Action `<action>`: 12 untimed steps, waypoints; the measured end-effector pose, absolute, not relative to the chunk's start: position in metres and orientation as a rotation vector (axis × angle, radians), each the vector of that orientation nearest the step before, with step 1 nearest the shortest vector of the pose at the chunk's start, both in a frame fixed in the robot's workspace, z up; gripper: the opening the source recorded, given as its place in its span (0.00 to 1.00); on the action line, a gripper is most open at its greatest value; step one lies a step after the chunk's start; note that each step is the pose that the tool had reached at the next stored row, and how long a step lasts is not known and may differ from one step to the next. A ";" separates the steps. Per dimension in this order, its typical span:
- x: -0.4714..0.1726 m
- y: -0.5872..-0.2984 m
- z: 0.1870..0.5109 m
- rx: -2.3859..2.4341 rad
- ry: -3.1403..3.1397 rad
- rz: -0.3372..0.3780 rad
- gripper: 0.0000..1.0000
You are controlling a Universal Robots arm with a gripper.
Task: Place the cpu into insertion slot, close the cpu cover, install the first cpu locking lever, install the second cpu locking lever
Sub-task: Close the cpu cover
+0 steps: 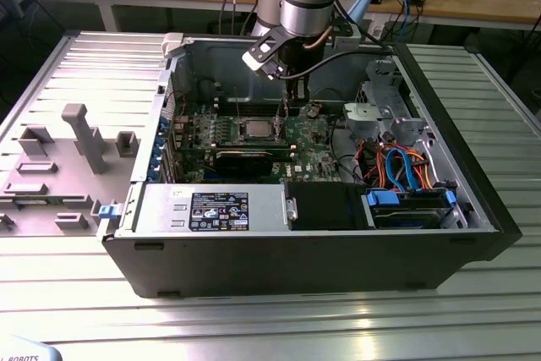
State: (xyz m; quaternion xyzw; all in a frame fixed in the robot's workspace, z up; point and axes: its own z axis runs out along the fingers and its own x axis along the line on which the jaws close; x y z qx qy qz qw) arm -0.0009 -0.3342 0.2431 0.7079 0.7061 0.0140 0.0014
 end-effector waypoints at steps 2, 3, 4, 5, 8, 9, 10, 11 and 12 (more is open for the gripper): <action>-0.001 -0.334 0.243 2.222 2.216 0.044 0.11; -0.001 -0.334 0.243 2.222 2.216 0.044 0.11; -0.001 -0.334 0.243 2.222 2.216 0.044 0.11; -0.002 -0.334 0.243 2.222 2.216 0.044 0.11; -0.002 -0.334 0.243 2.222 2.216 0.044 0.11; -0.003 -0.334 0.243 2.222 2.216 0.044 0.11; -0.003 -0.334 0.243 2.222 2.216 0.044 0.11; -0.003 -0.334 0.243 2.222 2.216 0.044 0.11; -0.004 -0.334 0.243 2.222 2.216 0.044 0.11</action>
